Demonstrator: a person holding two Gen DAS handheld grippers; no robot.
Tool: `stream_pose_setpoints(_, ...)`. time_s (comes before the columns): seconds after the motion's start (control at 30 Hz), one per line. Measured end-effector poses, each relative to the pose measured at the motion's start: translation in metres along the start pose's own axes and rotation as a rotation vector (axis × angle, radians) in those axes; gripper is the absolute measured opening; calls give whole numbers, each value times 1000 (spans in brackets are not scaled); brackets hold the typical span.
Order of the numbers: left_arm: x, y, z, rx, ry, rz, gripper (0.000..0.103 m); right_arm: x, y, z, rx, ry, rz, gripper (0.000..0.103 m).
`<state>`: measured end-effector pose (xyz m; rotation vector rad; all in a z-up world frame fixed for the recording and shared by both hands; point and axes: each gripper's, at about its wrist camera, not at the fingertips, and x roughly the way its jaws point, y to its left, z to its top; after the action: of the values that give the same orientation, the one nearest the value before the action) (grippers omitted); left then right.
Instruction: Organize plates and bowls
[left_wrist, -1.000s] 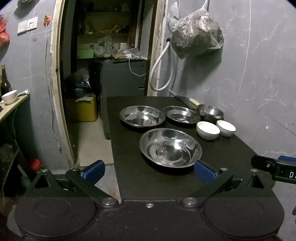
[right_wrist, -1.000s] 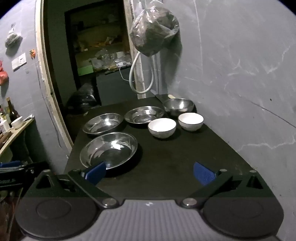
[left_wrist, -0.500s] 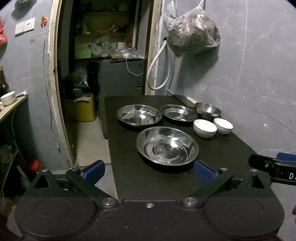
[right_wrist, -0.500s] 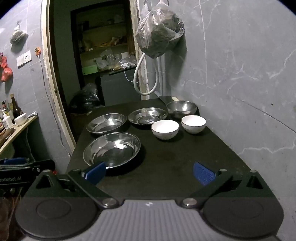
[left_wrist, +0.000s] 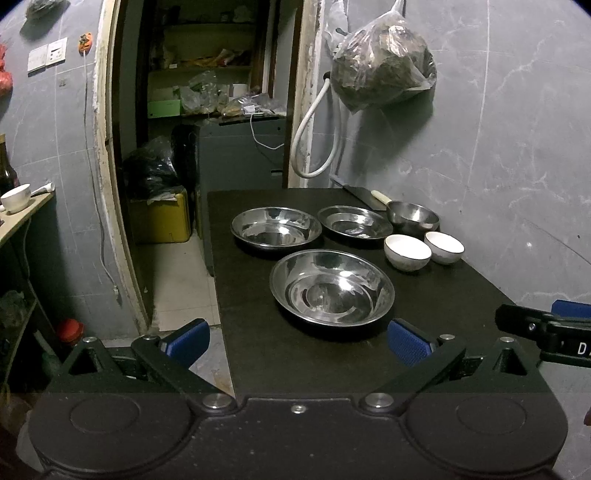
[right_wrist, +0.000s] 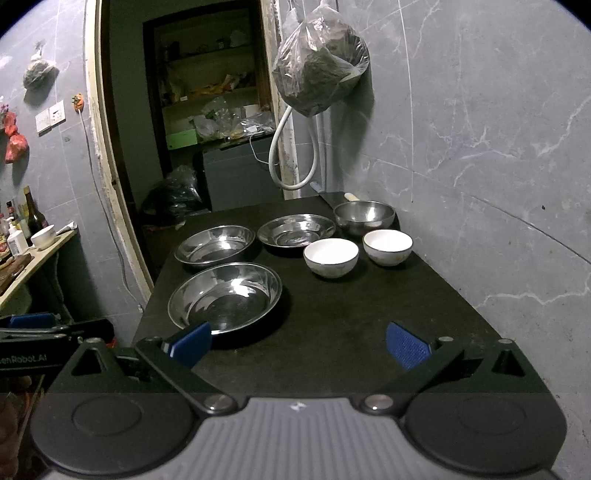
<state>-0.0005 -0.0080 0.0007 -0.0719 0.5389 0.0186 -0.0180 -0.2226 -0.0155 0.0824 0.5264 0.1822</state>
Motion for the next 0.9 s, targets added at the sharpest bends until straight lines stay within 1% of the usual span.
stream_pose_setpoints(0.6, 0, -2, -3, 0, 6, -3, 102, 1, 0, 0, -4, 1, 4, 103)
stream_pose_setpoints(0.9, 9, -1, -2, 12, 23, -17, 102, 0, 0, -1, -1, 5, -2, 103)
